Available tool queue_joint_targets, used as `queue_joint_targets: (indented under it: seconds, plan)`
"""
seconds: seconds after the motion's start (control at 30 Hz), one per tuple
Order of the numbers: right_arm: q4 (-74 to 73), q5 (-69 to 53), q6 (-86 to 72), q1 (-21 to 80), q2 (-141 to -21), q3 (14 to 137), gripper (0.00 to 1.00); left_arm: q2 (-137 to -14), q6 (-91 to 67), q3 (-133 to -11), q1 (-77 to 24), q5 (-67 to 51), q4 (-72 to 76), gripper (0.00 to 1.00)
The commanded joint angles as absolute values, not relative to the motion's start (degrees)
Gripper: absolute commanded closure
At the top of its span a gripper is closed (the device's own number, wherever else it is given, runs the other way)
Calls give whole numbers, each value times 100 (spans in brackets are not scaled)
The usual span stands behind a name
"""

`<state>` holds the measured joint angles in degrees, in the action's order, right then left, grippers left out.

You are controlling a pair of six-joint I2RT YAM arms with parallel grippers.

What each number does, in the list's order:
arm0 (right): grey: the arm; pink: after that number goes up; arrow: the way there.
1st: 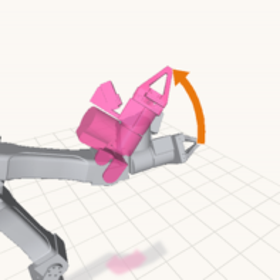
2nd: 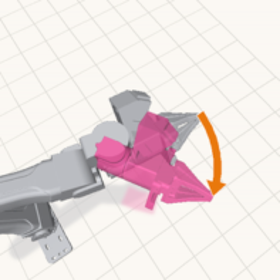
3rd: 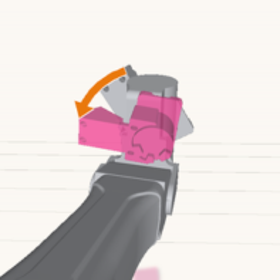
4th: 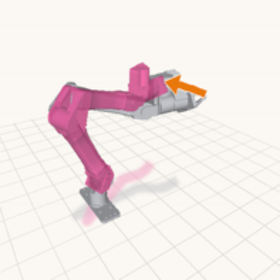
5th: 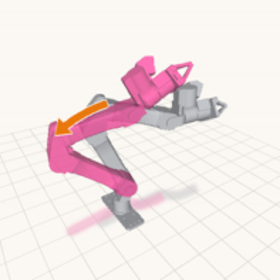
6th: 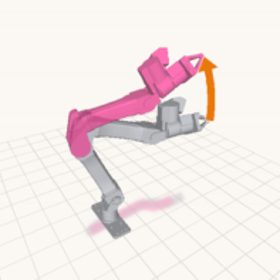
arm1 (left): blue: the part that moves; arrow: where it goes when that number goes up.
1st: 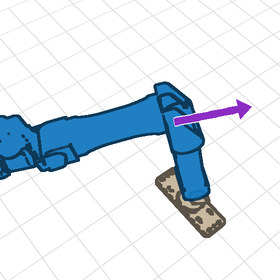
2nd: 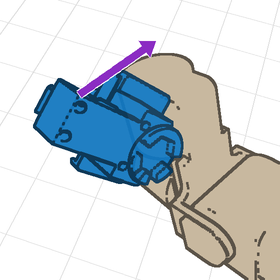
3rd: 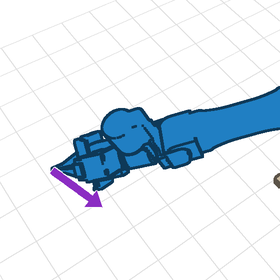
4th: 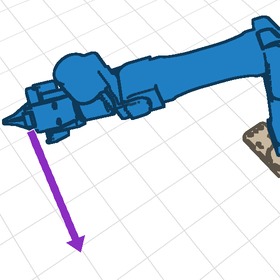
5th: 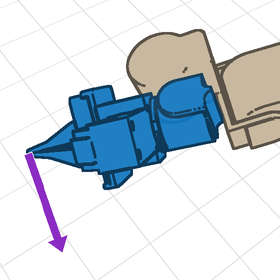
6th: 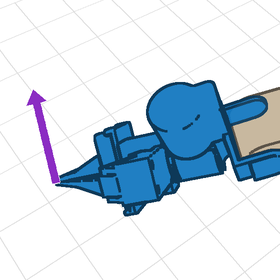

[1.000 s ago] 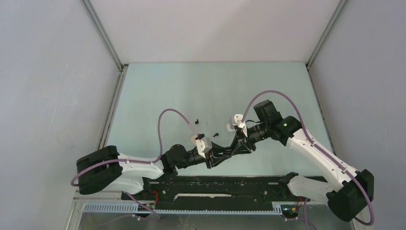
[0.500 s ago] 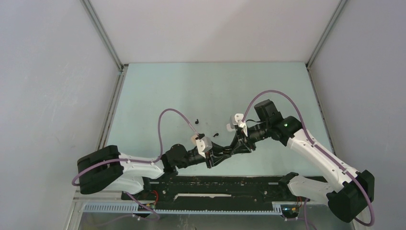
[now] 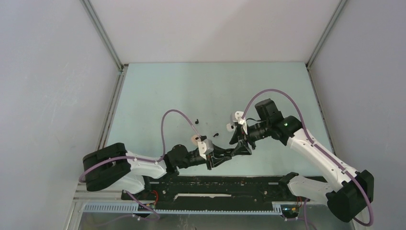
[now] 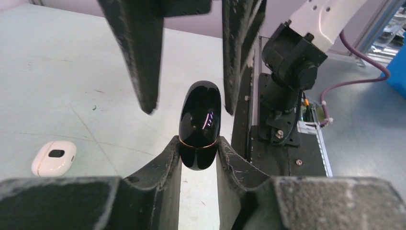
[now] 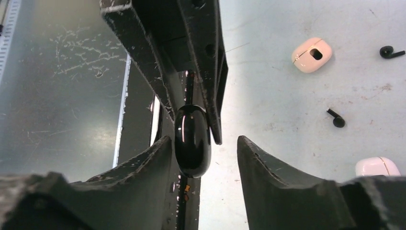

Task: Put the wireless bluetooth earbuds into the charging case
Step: Pass from the right arm to the left, then open the charging case.

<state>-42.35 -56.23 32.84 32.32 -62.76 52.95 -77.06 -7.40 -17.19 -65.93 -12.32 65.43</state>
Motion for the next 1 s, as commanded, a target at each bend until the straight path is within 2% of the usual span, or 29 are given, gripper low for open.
queue_joint_targets:
  seconds: [0.0,0.27,0.33,0.47,0.73,0.97]
  plan:
    - [-4006,-5910,2864,3047,-6338,5300,41,-7837,-385,-1590,-6583,-1521,7159,100]
    - [-3859,-6350,2535,2620,-6522,5391,38,-7846,-488,-1431,-6583,-1498,7619,100]
    - [-4280,-6767,2970,2571,-6579,5479,34,-7840,-480,-1397,-6583,-1474,7613,100]
    - [-4823,-6503,3651,2891,-6474,5478,25,-7798,-520,-1393,-6579,-1424,7618,100]
    - [-4352,-6097,3166,2953,-6561,5388,26,-7586,-541,-1459,-6583,-1626,7613,100]
    - [-4204,-6511,2775,2560,-6816,5499,28,-7717,-410,-1517,-6583,-1793,7487,100]
